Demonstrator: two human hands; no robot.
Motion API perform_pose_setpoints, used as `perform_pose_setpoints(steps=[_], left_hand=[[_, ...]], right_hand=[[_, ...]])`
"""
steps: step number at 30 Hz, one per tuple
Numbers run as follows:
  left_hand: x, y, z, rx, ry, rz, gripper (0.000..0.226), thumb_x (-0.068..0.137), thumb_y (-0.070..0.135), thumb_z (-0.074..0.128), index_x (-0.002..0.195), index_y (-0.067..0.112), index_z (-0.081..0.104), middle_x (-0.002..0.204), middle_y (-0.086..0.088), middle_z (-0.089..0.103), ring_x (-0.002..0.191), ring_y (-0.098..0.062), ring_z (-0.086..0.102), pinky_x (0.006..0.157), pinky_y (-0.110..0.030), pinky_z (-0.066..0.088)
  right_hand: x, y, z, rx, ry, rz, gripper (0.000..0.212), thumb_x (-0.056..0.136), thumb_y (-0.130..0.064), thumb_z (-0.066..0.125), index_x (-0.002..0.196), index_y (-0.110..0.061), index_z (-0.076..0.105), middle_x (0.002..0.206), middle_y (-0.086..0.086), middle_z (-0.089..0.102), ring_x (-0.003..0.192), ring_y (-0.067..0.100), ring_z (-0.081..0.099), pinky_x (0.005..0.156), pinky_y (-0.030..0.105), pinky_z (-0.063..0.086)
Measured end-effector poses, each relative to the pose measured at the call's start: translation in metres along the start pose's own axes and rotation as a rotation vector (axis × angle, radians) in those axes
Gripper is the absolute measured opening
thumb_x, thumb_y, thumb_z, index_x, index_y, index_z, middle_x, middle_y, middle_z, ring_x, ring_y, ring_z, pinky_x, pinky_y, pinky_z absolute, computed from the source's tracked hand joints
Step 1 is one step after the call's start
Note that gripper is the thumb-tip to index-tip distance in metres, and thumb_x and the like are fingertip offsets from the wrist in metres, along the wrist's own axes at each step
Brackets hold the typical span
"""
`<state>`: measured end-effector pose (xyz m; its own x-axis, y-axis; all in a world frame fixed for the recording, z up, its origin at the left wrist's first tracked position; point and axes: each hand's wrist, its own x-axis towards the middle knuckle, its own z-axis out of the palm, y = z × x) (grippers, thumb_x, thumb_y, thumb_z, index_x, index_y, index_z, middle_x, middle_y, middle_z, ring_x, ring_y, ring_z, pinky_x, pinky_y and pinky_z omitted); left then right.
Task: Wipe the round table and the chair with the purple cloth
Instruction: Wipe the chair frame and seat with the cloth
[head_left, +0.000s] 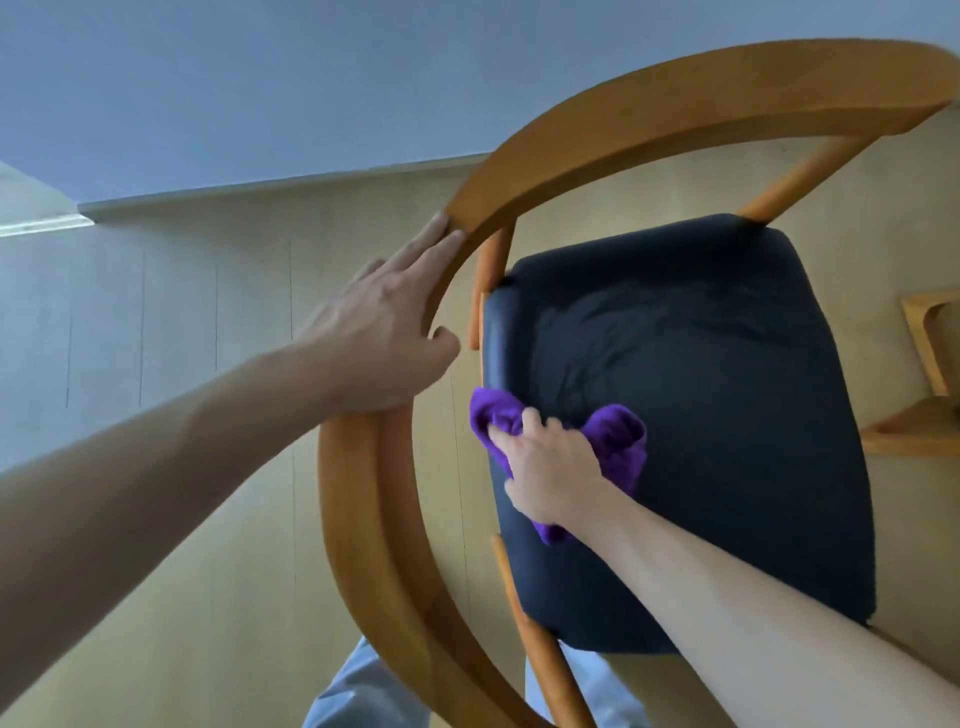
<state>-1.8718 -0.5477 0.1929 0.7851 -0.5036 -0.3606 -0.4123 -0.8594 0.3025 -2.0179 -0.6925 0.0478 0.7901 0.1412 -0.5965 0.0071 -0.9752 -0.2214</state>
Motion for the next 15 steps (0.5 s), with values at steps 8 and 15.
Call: perform_pose_setpoints(steps=[8, 15], left_hand=[[-0.012, -0.001, 0.002, -0.056, 0.028, -0.009, 0.083, 0.079, 0.039, 0.037, 0.159, 0.04, 0.013, 0.168, 0.021, 0.004, 0.145, -0.028, 0.037, 0.103, -0.047, 0.046], [-0.014, 0.001, 0.002, -0.111, 0.034, -0.036, 0.082, 0.078, 0.038, 0.038, 0.157, 0.042, 0.017, 0.167, 0.023, 0.007, 0.145, -0.026, 0.038, 0.105, -0.046, 0.046]], right_hand=[[0.057, 0.037, -0.072, 0.45, 0.134, 0.131, 0.042, 0.093, -0.032, 0.05, 0.134, -0.026, 0.053, 0.129, 0.016, 0.051, 0.11, 0.034, 0.058, 0.091, 0.039, 0.046], [0.054, -0.004, -0.021, 0.045, 0.195, 0.2, 0.055, 0.092, -0.042, 0.06, 0.142, -0.026, 0.044, 0.122, 0.013, 0.046, 0.103, 0.033, 0.057, 0.08, 0.042, 0.051]])
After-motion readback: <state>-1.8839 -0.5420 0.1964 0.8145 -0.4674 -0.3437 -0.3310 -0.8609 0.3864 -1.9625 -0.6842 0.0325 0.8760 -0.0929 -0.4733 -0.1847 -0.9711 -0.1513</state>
